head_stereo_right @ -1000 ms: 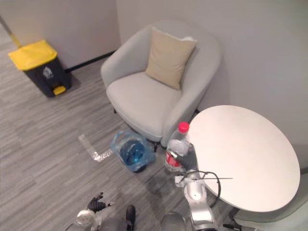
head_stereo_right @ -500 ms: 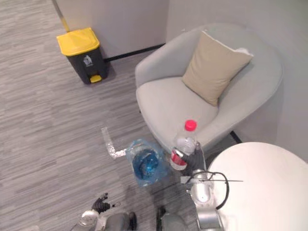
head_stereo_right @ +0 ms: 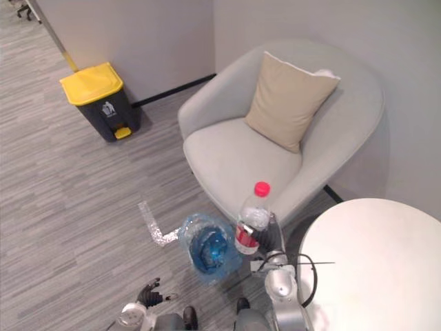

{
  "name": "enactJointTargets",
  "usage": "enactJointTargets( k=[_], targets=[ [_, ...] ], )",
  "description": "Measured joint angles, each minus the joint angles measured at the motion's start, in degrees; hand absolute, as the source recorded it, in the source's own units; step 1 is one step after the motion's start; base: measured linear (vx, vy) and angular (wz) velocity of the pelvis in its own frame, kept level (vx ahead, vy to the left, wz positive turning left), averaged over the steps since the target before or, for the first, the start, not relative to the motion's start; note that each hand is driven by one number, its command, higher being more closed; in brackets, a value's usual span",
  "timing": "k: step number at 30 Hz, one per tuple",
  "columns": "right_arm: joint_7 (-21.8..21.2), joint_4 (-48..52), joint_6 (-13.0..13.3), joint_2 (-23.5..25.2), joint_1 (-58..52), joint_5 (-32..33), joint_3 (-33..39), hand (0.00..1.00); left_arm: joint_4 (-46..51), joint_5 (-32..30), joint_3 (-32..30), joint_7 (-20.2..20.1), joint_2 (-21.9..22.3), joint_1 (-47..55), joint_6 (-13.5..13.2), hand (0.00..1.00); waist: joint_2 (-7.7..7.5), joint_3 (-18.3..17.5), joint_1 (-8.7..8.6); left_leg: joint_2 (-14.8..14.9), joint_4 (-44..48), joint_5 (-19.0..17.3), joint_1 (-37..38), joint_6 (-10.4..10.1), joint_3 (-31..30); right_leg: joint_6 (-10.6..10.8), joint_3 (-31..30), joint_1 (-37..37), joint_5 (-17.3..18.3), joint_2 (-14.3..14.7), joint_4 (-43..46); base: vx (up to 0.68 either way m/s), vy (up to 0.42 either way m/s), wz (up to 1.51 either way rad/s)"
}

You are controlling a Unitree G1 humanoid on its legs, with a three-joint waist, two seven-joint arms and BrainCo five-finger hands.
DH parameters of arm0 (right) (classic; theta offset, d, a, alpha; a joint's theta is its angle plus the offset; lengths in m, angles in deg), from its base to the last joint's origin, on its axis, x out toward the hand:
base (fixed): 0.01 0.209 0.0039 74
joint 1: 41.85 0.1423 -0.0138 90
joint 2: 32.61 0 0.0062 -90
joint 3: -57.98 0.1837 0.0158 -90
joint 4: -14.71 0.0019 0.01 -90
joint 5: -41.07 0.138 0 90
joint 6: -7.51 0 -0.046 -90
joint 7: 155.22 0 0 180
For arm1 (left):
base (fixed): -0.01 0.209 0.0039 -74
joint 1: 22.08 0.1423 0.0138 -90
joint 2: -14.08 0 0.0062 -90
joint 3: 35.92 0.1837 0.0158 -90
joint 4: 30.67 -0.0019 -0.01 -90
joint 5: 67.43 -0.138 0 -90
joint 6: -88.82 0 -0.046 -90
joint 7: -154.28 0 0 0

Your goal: Gather rubbish on tea table into small bin, then transfer packed bag to large trash can.

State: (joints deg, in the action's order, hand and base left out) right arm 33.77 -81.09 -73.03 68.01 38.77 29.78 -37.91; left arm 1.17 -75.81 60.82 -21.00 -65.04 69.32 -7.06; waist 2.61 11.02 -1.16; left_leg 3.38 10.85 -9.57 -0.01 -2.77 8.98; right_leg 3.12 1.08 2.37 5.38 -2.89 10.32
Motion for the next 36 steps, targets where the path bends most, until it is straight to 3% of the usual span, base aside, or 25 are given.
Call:
enactJointTargets(
  k=[3,7,10,13,20,27,36],
  targets=[
    [-0.26,-5.54,-0.04,-1.99,3.06,-0.04,-3.38,1.0,0.02,0.11,-0.02,0.15,-0.13,0.04,-0.03,0.0,0.0,-0.01,0.13,-0.15,0.29,0.22,-1.07,0.1,0.21,0.19,0.02,2.15,0.33,-0.17,2.19,-0.1,-0.02,-0.07],
    [-0.55,-12.76,-0.68,-4.04,9.97,-0.03,-6.5,1.0,0.29,2.66,-0.14,0.87,-0.39,-1.24,-0.24,0.0,-0.05,1.42,0.52,-0.27,5.99,0.17,-9.02,0.19,-0.35,0.14,0.46,9.7,0.68,-0.87,7.7,-0.17,-0.031,0.12],
    [-0.5,-16.65,-1.04,-6.47,17.01,0.01,-8.36,1.0,0.8,5.96,-1.01,2.03,-1.06,-4.33,-1.01,0.0,0.2,5.79,1.17,-0.05,13.62,-1.17,-17.23,1.03,-1.94,-0.87,2.42,15.64,2.18,-1.55,12.67,-0.28,-0.025,0.32],
    [-0.38,-17.96,-1.52,-8.65,23.02,0.06,-9.0,1.0,2.43,8.76,-2.72,2.86,-1.37,-7.44,-1.17,0.0,0.5,9.96,1.87,-0.13,18.02,-1.65,-25.51,0.83,-3.45,-0.54,4.43,22.7,2.69,-2.55,16.66,-0.37,-0.013,0.41],
    [1.8,-17.66,-2.65,-12.37,35.64,1.53,-8.88,1.0,5.96,11.6,-8.16,5.31,-0.75,-14.61,-1.02,0.0,-0.26,13.49,4.62,1.1,17.92,3.66,-41.78,0.68,-3.56,-1.81,10.94,37.34,0.06,-5.56,18.5,-0.16,-0.041,0.32],
    [5.96,-12.91,-3.08,-15.23,50.02,5.06,-7.8,1.0,16.53,15.22,-10.13,6.54,1.01,-19.72,-1.26,0.0,-1.06,17.45,5.88,1.15,17.46,8.37,-53.53,0.68,-4.74,-3.89,14.73,48.64,-0.58,-7.54,22.29,-0.02,-0.02,0.29],
    [10.89,-13.84,-3.09,-17.83,60.25,6.88,-4.41,1.0,23.0,17.5,-10.07,7.47,3.03,-20.57,-2.76,0.0,-0.99,18.55,7.5,-0.88,18.25,9.87,-62.03,0.32,-8.22,-5.66,18.23,56.7,3.59,-10.54,28.56,0.04,-0.037,0.3]
  ],
)
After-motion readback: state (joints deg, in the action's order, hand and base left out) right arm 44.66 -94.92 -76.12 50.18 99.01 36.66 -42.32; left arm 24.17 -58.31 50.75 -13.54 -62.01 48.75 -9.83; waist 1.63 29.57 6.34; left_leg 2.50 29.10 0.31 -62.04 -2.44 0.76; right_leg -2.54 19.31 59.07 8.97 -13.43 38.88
